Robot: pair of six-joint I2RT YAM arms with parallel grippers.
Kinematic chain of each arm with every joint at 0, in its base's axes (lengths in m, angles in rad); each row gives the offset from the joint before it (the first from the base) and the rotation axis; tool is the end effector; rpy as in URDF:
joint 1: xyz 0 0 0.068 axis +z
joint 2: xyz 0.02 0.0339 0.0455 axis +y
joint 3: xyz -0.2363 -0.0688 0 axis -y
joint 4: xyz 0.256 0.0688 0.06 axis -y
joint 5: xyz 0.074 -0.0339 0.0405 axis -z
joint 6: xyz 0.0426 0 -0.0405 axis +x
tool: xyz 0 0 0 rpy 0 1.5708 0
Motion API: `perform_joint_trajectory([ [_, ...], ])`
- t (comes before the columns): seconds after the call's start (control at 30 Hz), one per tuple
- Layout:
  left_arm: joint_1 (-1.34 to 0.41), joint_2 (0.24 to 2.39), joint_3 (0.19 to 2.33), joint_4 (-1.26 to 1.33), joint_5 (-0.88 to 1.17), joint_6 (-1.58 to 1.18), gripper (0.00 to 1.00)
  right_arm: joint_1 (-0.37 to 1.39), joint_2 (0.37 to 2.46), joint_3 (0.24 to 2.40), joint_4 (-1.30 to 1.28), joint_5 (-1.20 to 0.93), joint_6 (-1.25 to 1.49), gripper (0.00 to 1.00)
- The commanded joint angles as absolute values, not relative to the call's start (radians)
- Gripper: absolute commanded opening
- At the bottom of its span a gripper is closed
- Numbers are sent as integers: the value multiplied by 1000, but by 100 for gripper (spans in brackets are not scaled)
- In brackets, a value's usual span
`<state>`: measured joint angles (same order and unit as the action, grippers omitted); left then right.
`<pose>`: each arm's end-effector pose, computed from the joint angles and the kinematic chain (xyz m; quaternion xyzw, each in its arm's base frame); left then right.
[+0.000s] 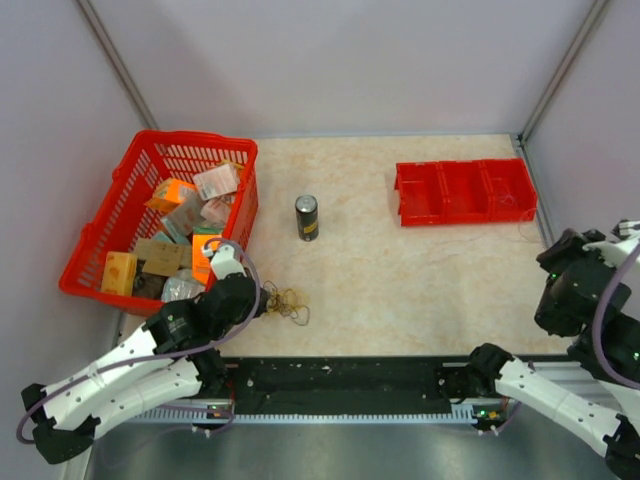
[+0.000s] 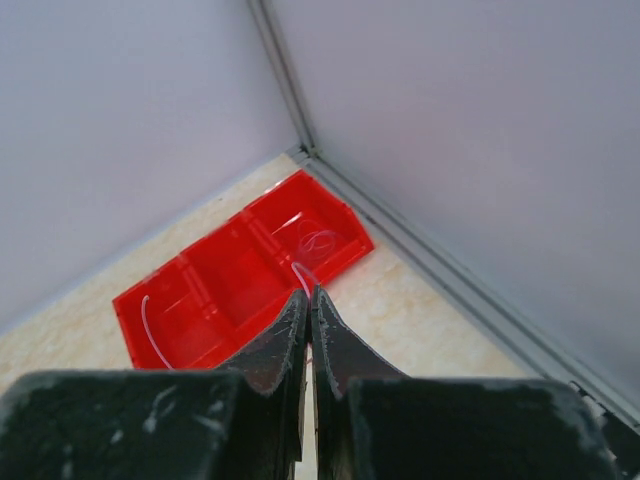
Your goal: Untangle the cables
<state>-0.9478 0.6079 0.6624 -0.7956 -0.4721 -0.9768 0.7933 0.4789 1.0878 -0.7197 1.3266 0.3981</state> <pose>0.1097 -0.1194 0.2467 -0.1072 0.8883 -0.1992 0.3996 0.0784 0.0207 0.4087 0.2873 0.6564 -0.0850 0.6924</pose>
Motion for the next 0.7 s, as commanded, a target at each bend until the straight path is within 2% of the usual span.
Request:
perform_joint_trajectory([
  [0.0, -943, 603, 658, -833, -523, -983, 0, 785, 437, 1196, -744, 1471, 247, 0],
  [0.17, -943, 609, 637, -789, -493, -957, 0, 787, 436, 1192, -730, 1289, 238, 0],
  [0.37, -945, 669, 646, -716, -424, -945, 0, 778, 682, 1129, -724, 1164, 333, 0],
  [0.47, -945, 695, 643, -680, -353, -940, 0, 662, 834, 1179, -681, 1056, 336, 0],
  [0.67, -945, 726, 611, -623, -193, -953, 0, 298, 992, 1262, -531, 655, 322, 0],
])
